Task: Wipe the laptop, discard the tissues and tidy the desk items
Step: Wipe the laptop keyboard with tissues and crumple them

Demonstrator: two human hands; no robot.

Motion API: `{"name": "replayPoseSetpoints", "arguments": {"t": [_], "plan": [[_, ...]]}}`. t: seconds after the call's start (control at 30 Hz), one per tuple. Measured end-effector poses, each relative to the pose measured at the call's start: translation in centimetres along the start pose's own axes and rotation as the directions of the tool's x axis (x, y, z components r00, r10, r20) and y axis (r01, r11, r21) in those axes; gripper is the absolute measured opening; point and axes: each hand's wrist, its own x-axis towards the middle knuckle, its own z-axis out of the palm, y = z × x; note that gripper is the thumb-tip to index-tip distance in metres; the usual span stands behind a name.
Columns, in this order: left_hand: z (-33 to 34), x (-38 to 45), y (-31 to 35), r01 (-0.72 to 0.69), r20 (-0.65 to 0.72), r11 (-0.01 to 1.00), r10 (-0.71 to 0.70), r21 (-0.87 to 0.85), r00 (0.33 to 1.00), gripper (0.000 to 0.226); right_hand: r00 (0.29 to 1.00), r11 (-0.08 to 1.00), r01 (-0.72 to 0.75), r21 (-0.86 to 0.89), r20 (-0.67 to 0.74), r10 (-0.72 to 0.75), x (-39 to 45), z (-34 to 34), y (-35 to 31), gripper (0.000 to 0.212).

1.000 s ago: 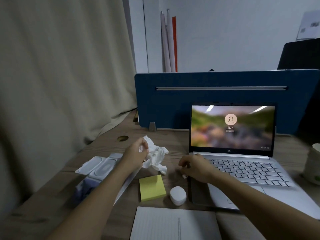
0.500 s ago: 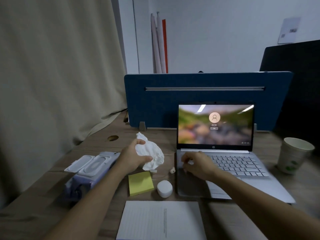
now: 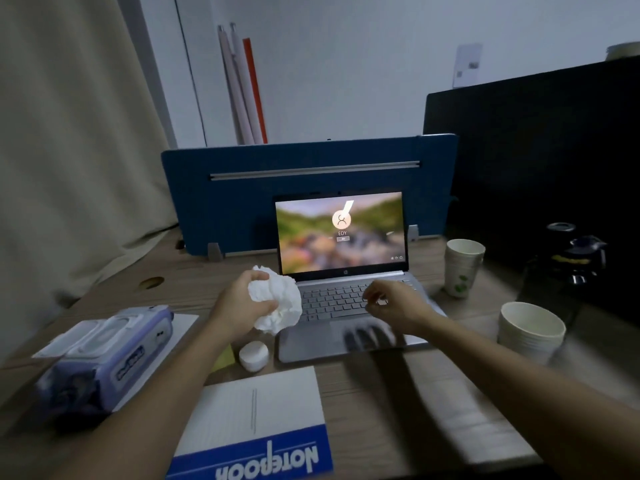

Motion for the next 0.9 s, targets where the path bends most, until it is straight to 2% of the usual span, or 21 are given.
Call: {"name": "replayPoseSetpoints", "arguments": {"t": [0.13, 0.3, 0.43, 0.6, 0.77, 0.9], "plan": [[0.9, -2.6, 1.9, -0.063, 0.018, 0.998, 0.063, -0.003, 0.998, 0.044, 0.998, 0.995, 0.062, 0.075, -0.028, -0.060, -1.6, -0.4, 0.0, 0.029], [2.7, -6.8, 3.5, -0.039, 0.053, 0.999, 0.039, -0.002, 0.998, 0.042, 0.987, 0.975, 0.158, 0.156, -0.013, -0.158, -4.0, -0.5, -1.3, 0.055], [4.8, -10.2, 4.2, -0.072, 0.129, 0.997, 0.072, -0.003, 0.989, 0.045, 0.975, 0.944, 0.191, 0.268, 0.062, -0.215, -6.7, 0.2, -1.9, 0.070], [8.3, -13.1, 5.2, -0.093, 0.218, 0.987, 0.119, -0.129, 0.969, 0.051, 0.967, 0.953, 0.224, 0.203, 0.075, -0.243, -10.8, 0.3, -0.4, 0.053], [13.5, -16.1, 7.7, -0.071, 0.307, 0.954, 0.163, -0.290, 0.938, 0.043, 0.992, 0.957, 0.120, 0.263, -0.001, -0.124, -17.3, -1.8, 3.9, 0.033], [18.8, -18.6, 10.4, -0.102, 0.331, 0.925, 0.233, -0.367, 0.914, 0.025, 0.998, 0.905, 0.012, 0.424, -0.065, 0.018, -23.0, -4.0, 7.6, 0.023]]}}
